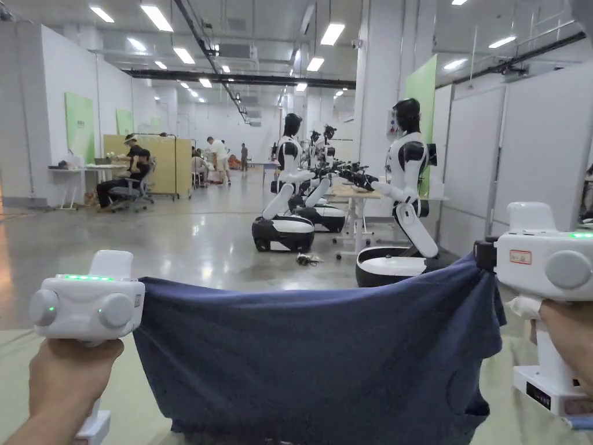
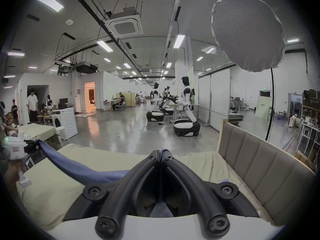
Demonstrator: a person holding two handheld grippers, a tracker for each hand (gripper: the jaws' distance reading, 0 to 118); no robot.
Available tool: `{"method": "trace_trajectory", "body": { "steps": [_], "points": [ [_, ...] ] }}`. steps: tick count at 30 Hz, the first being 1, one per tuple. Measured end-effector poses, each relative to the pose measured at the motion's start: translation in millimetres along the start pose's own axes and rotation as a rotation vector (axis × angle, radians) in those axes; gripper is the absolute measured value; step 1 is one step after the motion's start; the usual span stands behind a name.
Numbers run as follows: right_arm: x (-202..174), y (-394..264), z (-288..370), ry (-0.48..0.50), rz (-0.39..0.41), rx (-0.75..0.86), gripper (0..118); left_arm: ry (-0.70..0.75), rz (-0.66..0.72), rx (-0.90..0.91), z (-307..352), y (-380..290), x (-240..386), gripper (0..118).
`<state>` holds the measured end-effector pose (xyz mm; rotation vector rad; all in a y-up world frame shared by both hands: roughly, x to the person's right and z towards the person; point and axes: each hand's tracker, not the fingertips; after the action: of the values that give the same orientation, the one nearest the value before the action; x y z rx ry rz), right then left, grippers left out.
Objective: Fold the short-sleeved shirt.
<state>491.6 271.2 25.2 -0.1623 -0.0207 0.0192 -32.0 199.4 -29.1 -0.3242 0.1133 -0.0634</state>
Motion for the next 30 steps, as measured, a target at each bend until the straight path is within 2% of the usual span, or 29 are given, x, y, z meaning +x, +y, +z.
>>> {"method": "trace_trajectory", "body": {
  "steps": [4, 8, 10, 14, 16, 19, 20, 21, 22, 23, 24, 25, 26, 28, 30],
  "points": [
    [-0.6, -64.6, 66.6, 0.055, 0.043, -0.090, 1, -0.027, -0.067, -0.101, 55.7, -73.5, -13.0, 6],
    [-0.5, -161.2, 119.7, 0.090, 0.005, -0.222, 1, -0.070, -0.122, -0.214, 107.9, -171.4, -25.7, 6],
    [-1.5, -214.1, 136.2, 0.084, 0.026, -0.299, 1, -0.080, -0.132, -0.293, 125.9, -217.6, -30.0, 6],
    [2.5, -334.4, 154.5, 0.070, -0.020, -0.513, 1, -0.105, -0.127, -0.465, 155.2, -306.1, -38.6, 6],
    [-1.9, -372.1, 166.1, 0.068, -0.029, -0.566, 2, -0.101, -0.147, -0.486, 165.5, -333.3, -41.0, 6],
    [-2.8, -399.0, 179.5, 0.062, -0.057, -0.553, 2, -0.119, -0.154, -0.502, 174.7, -352.2, -45.2, 8],
    [0.3, -400.0, 180.7, 0.053, -0.074, -0.541, 7, -0.154, -0.145, -0.476, 170.0, -354.2, -49.8, 18],
    [3.2, -398.6, 182.3, 0.040, -0.093, -0.520, 24, -0.143, -0.155, -0.461, 162.2, -355.7, -57.0, 39],
    [7.0, -391.9, 188.2, 0.043, -0.130, -0.487, 52, -0.128, -0.152, -0.461, 160.8, -353.0, -60.1, 59],
    [10.4, -384.0, 191.5, 0.047, -0.157, -0.460, 52, -0.162, -0.112, -0.432, 163.9, -348.1, -64.6, 59],
    [11.5, -376.0, 195.2, 0.049, -0.176, -0.444, 63, -0.174, -0.089, -0.392, 169.9, -344.1, -67.0, 63],
    [7.2, -363.6, 204.5, 0.044, -0.176, -0.409, 91, -0.180, -0.056, -0.344, 174.3, -341.6, -68.3, 69],
    [3.0, -350.8, 215.4, 0.065, -0.172, -0.365, 103, -0.194, -0.024, -0.299, 182.7, -337.3, -67.3, 69],
    [-9.1, -331.5, 228.8, 0.099, -0.138, -0.290, 104, -0.212, -0.026, -0.247, 195.1, -331.7, -60.0, 69],
    [-28.9, -317.9, 241.3, 0.130, -0.102, -0.240, 113, -0.188, -0.052, -0.177, 221.3, -328.4, -37.1, 69]
  ]
}}
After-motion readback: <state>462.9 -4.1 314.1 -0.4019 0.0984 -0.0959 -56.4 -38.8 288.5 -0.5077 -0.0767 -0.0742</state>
